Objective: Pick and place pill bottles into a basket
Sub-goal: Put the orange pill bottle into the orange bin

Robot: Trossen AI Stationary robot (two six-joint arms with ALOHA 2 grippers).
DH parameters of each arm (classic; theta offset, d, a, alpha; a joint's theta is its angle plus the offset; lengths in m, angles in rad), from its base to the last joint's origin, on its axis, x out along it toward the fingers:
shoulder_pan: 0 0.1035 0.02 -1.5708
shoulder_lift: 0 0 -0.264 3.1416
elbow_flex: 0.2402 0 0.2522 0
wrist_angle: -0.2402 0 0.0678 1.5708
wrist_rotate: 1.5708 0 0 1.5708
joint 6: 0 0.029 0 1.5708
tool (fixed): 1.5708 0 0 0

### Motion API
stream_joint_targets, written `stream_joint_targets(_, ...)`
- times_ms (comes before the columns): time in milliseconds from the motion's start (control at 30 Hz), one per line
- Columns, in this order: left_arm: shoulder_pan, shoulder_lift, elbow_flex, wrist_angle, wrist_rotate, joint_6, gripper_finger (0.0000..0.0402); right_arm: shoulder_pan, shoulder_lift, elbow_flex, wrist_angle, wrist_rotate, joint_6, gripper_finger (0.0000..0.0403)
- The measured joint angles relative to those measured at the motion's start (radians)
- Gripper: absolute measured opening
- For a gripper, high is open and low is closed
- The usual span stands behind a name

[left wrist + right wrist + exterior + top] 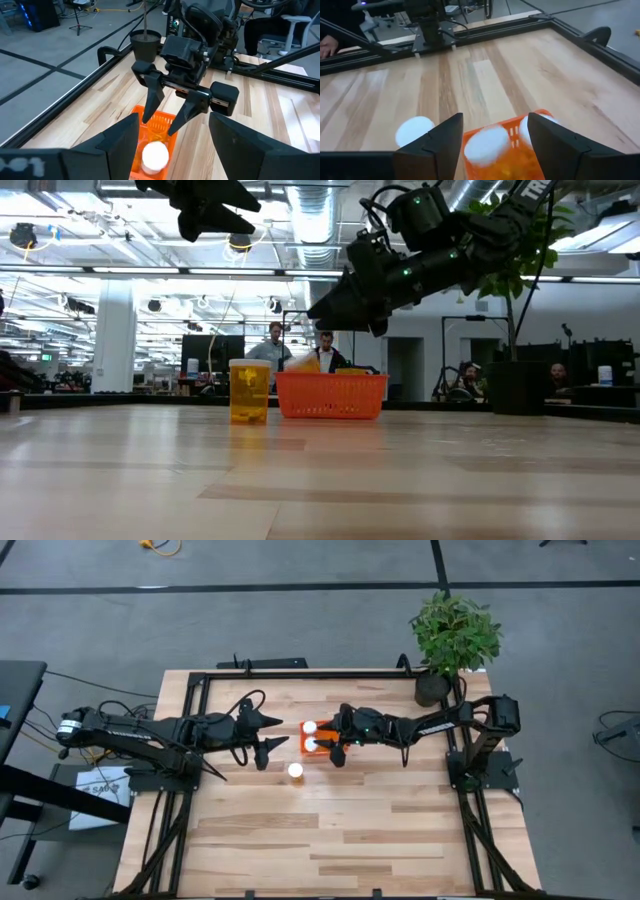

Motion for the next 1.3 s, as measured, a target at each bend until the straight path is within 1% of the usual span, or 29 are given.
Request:
stream_joint_targets(200,0.000,0.000,0.000,0.000,0.000,0.000,0.0232,0.000,0.000,0.000,-0.013,0.000,0.018,0.0220)
stream_joint_targets(433,0.000,0.000,0.000,0.000,0.000,0.000,0.0232,0.000,0.001,0.007,-0.023,-0.001,0.018,0.0213)
stream_joint_targets(633,0.000,0.000,0.000,0.000,0.000,0.000,0.0232,0.021,0.001,0.062,-0.038,-0.004,-0.011,0.0214)
stream_joint_targets(733,0.000,0.000,0.000,-0.001,0.008,0.000,0.0232,0.043,0.001,0.120,-0.142,-0.005,-0.068,0.0215)
stream_joint_targets(867,0.000,0.000,0.000,-0.001,0.113,0.000,0.0232,0.063,0.001,0.215,-0.323,-0.005,-0.087,0.0212)
stream_joint_targets(1033,0.000,0.000,0.000,-0.001,0.210,-0.056,0.0232,0.066,-0.021,0.345,-0.636,-0.005,-0.081,0.0202)
stream_joint_targets(1133,0.000,0.000,0.000,-0.004,0.290,-0.062,0.0232,0.066,-0.050,0.416,-0.836,-0.005,-0.091,0.0195)
stream_joint_targets(1300,0.000,0.022,-0.001,-0.088,0.327,-0.062,0.0232,0.074,-0.117,0.474,-1.085,-0.004,-0.096,0.0184)
